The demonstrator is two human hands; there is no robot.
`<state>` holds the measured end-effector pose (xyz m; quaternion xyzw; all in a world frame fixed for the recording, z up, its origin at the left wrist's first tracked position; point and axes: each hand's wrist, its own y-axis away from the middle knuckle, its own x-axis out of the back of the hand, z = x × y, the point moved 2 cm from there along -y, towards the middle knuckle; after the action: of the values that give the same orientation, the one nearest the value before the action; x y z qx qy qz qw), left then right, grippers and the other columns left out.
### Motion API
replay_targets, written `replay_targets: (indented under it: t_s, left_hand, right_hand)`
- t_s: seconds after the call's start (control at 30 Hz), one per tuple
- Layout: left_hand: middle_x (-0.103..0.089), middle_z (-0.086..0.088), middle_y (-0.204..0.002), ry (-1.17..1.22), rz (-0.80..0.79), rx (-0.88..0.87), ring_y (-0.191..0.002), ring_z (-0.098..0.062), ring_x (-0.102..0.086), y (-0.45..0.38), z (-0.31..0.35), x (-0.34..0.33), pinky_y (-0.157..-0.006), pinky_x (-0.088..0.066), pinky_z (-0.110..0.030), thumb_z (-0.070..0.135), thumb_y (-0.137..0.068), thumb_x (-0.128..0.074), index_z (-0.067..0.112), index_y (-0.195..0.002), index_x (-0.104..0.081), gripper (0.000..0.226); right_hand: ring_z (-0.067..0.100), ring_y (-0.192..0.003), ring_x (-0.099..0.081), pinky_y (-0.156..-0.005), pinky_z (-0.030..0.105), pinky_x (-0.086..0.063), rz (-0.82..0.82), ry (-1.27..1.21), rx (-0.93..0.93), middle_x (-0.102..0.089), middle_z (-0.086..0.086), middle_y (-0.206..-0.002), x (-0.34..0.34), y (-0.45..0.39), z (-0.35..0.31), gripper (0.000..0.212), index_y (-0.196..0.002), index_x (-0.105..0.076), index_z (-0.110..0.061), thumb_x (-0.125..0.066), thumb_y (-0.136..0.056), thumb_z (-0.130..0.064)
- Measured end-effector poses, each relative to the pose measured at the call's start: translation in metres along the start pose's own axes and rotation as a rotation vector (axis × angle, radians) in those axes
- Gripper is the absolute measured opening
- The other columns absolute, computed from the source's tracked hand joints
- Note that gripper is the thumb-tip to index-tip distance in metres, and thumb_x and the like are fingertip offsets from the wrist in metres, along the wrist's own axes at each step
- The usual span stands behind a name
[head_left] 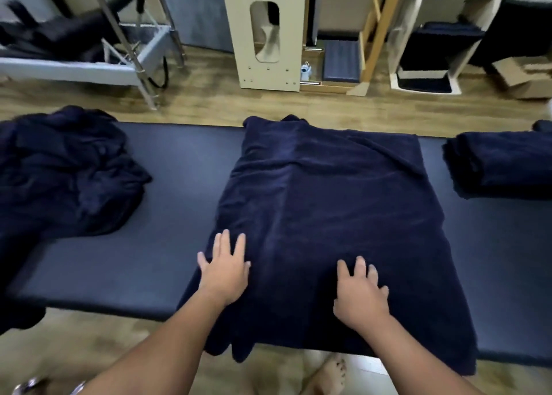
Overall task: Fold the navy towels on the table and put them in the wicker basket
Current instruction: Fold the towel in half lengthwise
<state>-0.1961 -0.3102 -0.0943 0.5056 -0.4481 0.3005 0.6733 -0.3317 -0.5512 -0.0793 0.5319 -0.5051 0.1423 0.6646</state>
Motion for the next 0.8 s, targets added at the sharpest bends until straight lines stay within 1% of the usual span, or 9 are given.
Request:
replay_targets:
  t_s: [0.1,0.2,0.37,0.43,0.5,0.57,0.63,0.7,0.8]
  left_hand:
    - [-0.030,-0.021,-0.152,0.131,0.152,0.229,-0.138,-0.037,-0.034,0.015,-0.033,0.000,-0.099,-0.043,-0.053,0.045,-0.099,-0.053,0.007,-0.154,-0.026,0.072]
    - [-0.056,-0.015,-0.110,0.369,0.184,0.263,-0.108,-0.038,-0.055,0.017,-0.055,0.009,-0.082,-0.046,-0.044,0.040,-0.095,-0.063,0.003,-0.116,-0.053,0.044]
    - [-0.068,-0.009,-0.077,1.169,-0.077,0.107,-0.073,-0.021,-0.060,0.013,-0.064,0.013,-0.071,-0.052,-0.045,0.038,-0.092,-0.059,0.010,-0.076,-0.064,0.033]
    - [-0.070,-0.003,-0.073,1.425,-0.250,0.107,-0.066,-0.022,-0.059,0.019,-0.060,0.017,-0.059,-0.050,-0.032,0.011,-0.098,-0.048,0.018,-0.072,-0.074,0.038]
    - [-0.073,-0.007,-0.087,1.511,-0.456,0.112,-0.067,-0.024,-0.062,0.030,-0.052,0.020,-0.060,-0.053,-0.030,-0.007,-0.092,-0.035,0.014,-0.092,-0.077,0.047]
    - [-0.071,-0.012,-0.101,1.421,-0.476,0.138,-0.071,-0.024,-0.068,0.032,-0.050,0.014,-0.067,-0.058,-0.036,-0.009,-0.092,-0.034,0.005,-0.110,-0.070,0.043]
    - [-0.068,-0.003,-0.093,1.070,-0.261,0.124,-0.074,-0.015,-0.065,0.029,-0.049,0.009,-0.071,-0.057,-0.033,0.009,-0.094,-0.062,0.009,-0.106,-0.065,0.012]
    - [-0.059,0.001,-0.094,0.737,-0.083,0.088,-0.084,-0.016,-0.058,0.027,-0.043,0.006,-0.078,-0.050,-0.030,0.028,-0.082,-0.082,0.014,-0.100,-0.059,0.033]
    - [-0.046,-0.002,-0.095,0.524,0.011,0.099,-0.089,-0.026,-0.052,0.032,-0.033,0.008,-0.076,-0.042,-0.036,0.035,-0.088,-0.077,0.013,-0.092,-0.050,0.035]
  right_hand:
    - [0.040,-0.150,-0.005,-0.114,0.057,-0.031,0.039,0.041,0.150,0.000,0.014,-0.165,-0.008,0.014,-0.038,0.078,-0.157,-0.013,-0.033,-0.058,-0.094,-0.034]
    - [0.039,-0.151,-0.001,-0.114,0.059,-0.029,0.025,0.064,0.217,0.002,0.010,-0.166,-0.025,0.026,-0.077,0.079,-0.157,-0.010,-0.035,-0.057,-0.095,-0.042]
    - [0.036,-0.152,0.001,-0.106,0.066,-0.035,0.036,-0.032,0.117,0.003,0.001,-0.164,-0.031,0.023,-0.096,0.078,-0.151,-0.014,-0.037,-0.063,-0.090,-0.028]
    - [0.034,-0.152,-0.001,-0.102,0.067,-0.039,0.019,-0.054,0.106,0.000,-0.002,-0.162,-0.029,0.019,-0.096,0.079,-0.147,-0.017,-0.039,-0.069,-0.089,-0.030]
    - [0.034,-0.153,-0.002,-0.099,0.067,-0.041,0.004,-0.072,0.092,-0.002,-0.003,-0.160,-0.030,0.016,-0.097,0.079,-0.144,-0.019,-0.040,-0.072,-0.087,-0.028]
    - [0.034,-0.153,-0.001,-0.097,0.069,-0.041,0.003,-0.076,0.079,-0.002,-0.004,-0.158,-0.031,0.014,-0.098,0.078,-0.142,-0.019,-0.040,-0.073,-0.087,-0.025]
    - [0.033,-0.152,-0.002,-0.095,0.069,-0.042,0.005,-0.074,0.074,-0.002,-0.005,-0.156,-0.032,0.013,-0.098,0.078,-0.141,-0.019,-0.041,-0.072,-0.087,-0.023]
    - [0.032,-0.150,-0.005,-0.093,0.069,-0.043,0.008,-0.074,0.081,-0.005,-0.005,-0.154,-0.032,0.011,-0.098,0.079,-0.140,-0.020,-0.042,-0.073,-0.085,-0.023]
    - [0.031,-0.149,-0.007,-0.092,0.068,-0.045,0.006,-0.073,0.085,-0.005,-0.004,-0.154,-0.032,0.010,-0.098,0.077,-0.137,-0.020,-0.042,-0.074,-0.085,-0.024]
